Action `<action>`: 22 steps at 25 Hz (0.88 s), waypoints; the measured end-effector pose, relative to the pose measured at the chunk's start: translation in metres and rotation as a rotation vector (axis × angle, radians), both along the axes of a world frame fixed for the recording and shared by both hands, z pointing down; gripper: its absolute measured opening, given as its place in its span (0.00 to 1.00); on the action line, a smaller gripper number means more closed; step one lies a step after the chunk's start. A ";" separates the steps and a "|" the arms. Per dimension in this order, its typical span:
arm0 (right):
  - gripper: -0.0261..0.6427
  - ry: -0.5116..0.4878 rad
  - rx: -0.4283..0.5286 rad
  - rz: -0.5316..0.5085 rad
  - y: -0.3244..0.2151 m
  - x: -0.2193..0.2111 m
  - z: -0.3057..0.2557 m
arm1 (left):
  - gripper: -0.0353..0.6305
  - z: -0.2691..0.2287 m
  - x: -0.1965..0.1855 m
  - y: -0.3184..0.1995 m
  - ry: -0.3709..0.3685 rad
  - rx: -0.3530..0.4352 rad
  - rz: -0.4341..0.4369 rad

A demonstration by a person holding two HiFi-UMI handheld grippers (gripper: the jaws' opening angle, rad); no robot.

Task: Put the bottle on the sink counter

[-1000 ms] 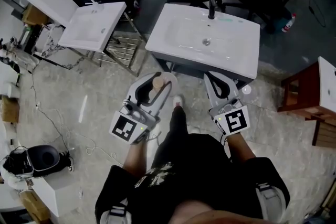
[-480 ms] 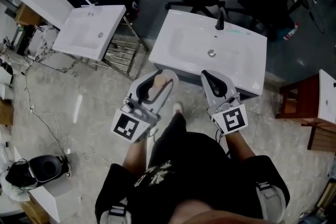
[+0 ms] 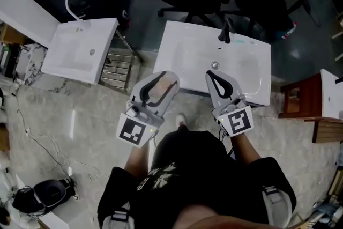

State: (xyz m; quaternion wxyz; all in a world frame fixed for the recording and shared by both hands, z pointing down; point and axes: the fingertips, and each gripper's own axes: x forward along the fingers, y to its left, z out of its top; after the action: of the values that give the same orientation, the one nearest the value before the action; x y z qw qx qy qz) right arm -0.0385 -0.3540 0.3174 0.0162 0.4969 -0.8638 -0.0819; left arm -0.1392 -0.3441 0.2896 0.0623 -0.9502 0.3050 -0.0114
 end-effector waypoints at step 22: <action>0.03 -0.010 -0.080 0.162 -0.128 0.045 0.029 | 0.28 0.017 0.044 -0.157 -0.011 -0.049 0.124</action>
State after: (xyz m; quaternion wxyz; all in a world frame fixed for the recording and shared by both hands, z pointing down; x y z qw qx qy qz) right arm 0.0063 -0.4816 0.3463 0.0384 0.5647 -0.8233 -0.0433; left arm -0.0952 -0.5011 0.3070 0.0414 -0.9685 0.2446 -0.0199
